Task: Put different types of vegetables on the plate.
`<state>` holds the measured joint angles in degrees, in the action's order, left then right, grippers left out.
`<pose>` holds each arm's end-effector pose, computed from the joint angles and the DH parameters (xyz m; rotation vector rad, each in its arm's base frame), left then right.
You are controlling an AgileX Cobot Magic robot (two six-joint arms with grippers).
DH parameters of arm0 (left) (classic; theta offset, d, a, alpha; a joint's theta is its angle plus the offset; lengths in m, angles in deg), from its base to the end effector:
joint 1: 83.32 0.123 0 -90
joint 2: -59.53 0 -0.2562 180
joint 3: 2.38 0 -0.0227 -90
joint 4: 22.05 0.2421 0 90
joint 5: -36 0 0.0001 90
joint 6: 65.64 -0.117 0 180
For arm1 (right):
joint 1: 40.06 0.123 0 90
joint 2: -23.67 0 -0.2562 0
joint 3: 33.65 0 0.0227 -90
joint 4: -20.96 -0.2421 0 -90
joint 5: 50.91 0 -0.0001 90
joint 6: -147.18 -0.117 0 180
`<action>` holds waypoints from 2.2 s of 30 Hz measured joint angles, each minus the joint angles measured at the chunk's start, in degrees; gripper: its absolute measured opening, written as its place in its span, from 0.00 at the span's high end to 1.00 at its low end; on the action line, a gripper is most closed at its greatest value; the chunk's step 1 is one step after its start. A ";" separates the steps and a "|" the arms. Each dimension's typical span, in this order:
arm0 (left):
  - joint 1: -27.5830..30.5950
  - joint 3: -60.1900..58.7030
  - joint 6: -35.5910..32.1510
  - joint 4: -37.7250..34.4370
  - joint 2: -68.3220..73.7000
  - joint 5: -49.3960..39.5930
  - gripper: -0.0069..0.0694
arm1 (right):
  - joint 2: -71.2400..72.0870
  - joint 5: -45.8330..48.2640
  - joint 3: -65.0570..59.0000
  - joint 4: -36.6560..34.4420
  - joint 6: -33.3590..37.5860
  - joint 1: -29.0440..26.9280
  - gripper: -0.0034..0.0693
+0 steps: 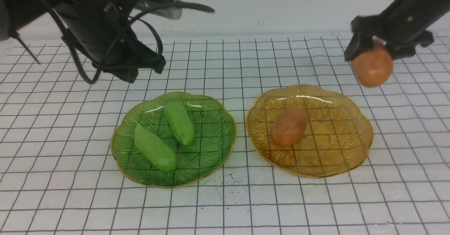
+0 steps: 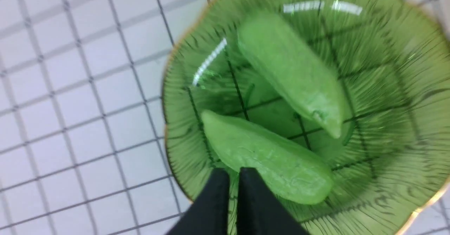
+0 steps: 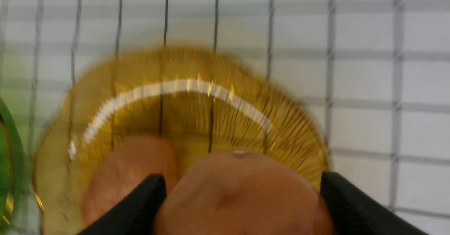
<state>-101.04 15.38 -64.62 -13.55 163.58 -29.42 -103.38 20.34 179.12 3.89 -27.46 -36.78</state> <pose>0.3454 -0.0939 0.3079 0.4180 2.5965 0.0877 0.4244 0.0569 0.2236 -0.1291 2.8534 0.4166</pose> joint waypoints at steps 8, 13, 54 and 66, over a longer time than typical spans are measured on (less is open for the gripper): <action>0.00 -0.13 -0.01 -1.43 -10.92 -5.89 0.92 | -1.74 -0.01 -4.16 3.98 0.71 6.21 0.26; 0.00 -2.78 -1.33 -6.43 -18.82 -6.29 0.92 | -3.25 -0.18 -4.28 5.04 -2.39 6.76 0.21; 0.00 -35.04 1.98 -14.00 -50.15 17.13 0.92 | 99.58 -56.13 -63.50 9.18 -3.31 6.76 0.97; 0.00 -38.21 1.98 -14.89 -50.40 19.50 0.92 | 119.39 -67.35 -81.62 10.79 -1.12 6.76 0.97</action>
<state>-101.04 -22.84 -62.65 -28.44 113.19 -9.92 16.01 -47.01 97.50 14.67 -28.57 -30.02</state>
